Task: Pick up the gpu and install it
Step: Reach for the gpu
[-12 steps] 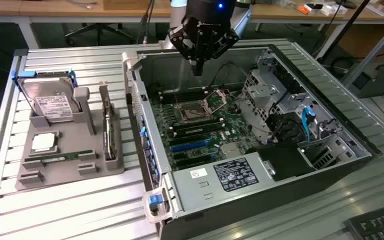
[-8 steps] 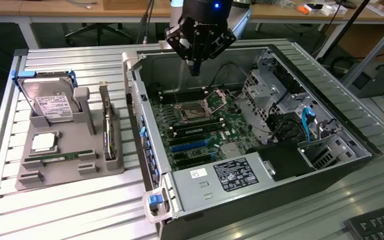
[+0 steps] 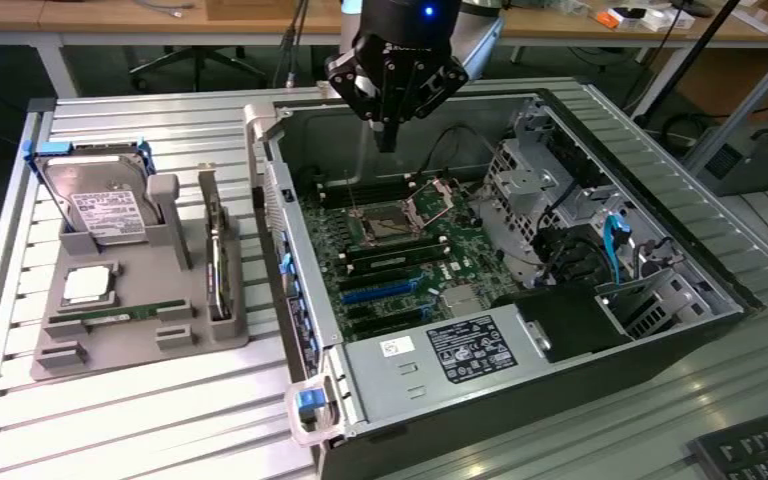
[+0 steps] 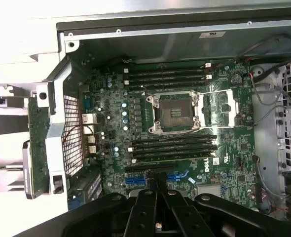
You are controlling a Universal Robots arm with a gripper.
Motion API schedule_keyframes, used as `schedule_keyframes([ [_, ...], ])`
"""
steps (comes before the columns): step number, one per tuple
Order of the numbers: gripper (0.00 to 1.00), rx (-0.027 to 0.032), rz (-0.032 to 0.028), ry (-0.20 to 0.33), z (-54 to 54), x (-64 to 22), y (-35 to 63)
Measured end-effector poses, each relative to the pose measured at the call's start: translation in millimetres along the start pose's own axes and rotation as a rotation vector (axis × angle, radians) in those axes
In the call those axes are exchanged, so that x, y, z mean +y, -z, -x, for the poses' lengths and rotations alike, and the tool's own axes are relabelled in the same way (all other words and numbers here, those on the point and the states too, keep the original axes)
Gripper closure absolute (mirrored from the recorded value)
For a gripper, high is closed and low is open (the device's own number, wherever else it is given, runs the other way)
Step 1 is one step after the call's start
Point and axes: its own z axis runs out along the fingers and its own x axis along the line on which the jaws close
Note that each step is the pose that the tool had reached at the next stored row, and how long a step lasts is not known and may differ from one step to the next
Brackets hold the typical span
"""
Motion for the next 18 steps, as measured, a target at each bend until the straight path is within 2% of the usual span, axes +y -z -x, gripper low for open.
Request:
schedule_keyframes([
  [18,0.89,0.0000,0.0000,0.000,-10.3,-0.8,0.3],
])
